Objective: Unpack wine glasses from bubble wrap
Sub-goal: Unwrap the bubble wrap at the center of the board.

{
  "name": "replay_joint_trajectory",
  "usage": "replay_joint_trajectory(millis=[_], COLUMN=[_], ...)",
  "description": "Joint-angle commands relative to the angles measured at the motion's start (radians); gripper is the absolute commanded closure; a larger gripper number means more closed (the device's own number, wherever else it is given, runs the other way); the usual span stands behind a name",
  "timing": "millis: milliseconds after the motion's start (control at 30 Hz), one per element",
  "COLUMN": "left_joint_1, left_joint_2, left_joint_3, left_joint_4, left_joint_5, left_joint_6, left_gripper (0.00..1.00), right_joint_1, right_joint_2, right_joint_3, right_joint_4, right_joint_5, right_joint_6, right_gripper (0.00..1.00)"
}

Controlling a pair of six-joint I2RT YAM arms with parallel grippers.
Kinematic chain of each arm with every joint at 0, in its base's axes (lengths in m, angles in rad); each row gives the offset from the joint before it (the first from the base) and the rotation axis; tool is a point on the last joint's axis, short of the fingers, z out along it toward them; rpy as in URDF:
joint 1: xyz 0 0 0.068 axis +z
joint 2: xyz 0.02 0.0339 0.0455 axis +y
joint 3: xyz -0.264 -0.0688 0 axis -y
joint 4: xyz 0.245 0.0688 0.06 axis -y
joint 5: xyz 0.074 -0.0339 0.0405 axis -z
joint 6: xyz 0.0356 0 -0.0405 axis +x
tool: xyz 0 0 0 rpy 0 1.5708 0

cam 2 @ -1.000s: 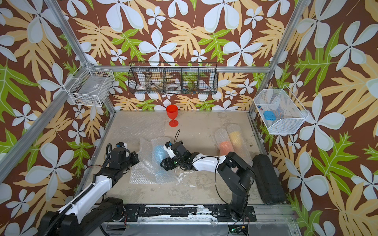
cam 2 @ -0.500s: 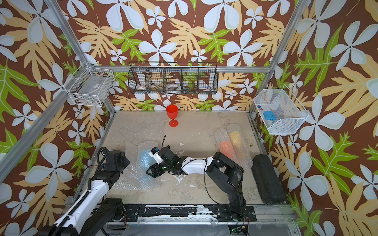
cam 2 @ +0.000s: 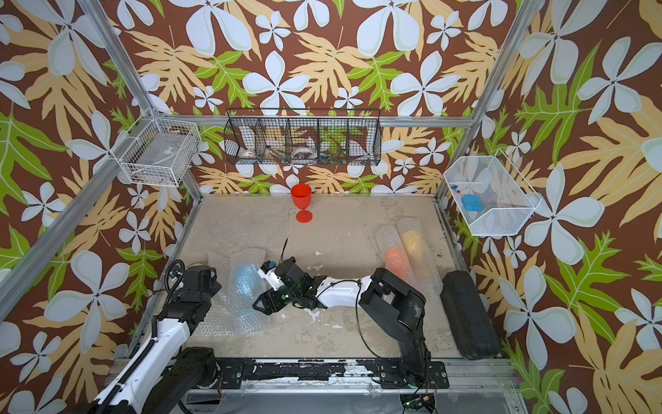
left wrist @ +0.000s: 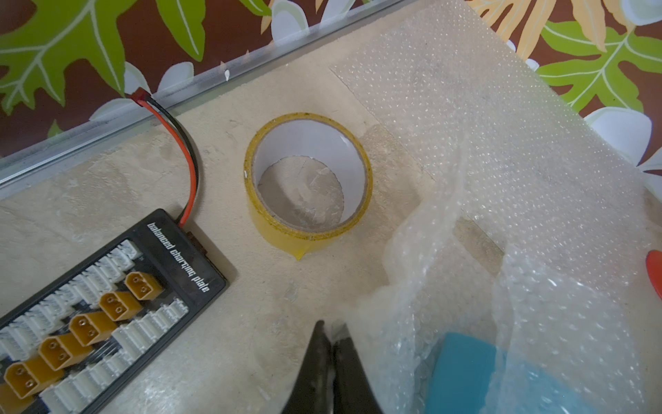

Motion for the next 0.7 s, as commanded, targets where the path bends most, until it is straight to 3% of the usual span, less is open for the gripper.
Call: replay_joint_trajectory(millis=[0,67,133,333,667], left_joint_1=[0.002,0.002,0.002,0.003,0.002], left_joint_2=[-0.007,-0.012,-0.016,-0.034,-0.047], left_joint_3=[0.01,0.021,0.032,0.063,0.059], left_joint_4=[0.016,0.031,0.045,0.092,0.141], left_joint_5=[-0.034,-0.024,-0.017,0.049,0.236], left_joint_6=[0.009,0.027,0.04,0.101,0.144], left_gripper=[0.76,0.61,0.53,0.36,0.35], right_joint_1=[-0.006,-0.013,-0.015,0.002,0.086], right_joint_2=[-0.021,-0.032,-0.038,-0.005,0.109], right_joint_3=[-0.023,-0.05,-0.071,-0.065,0.041], right_joint_4=[0.004,0.011,0.016,0.026,0.029], right_joint_5=[0.009,0.013,0.013,-0.044,-0.11], right_joint_6=[-0.002,0.0,0.005,0.018,0.03], right_gripper=[0.28,0.28,0.28,0.28,0.31])
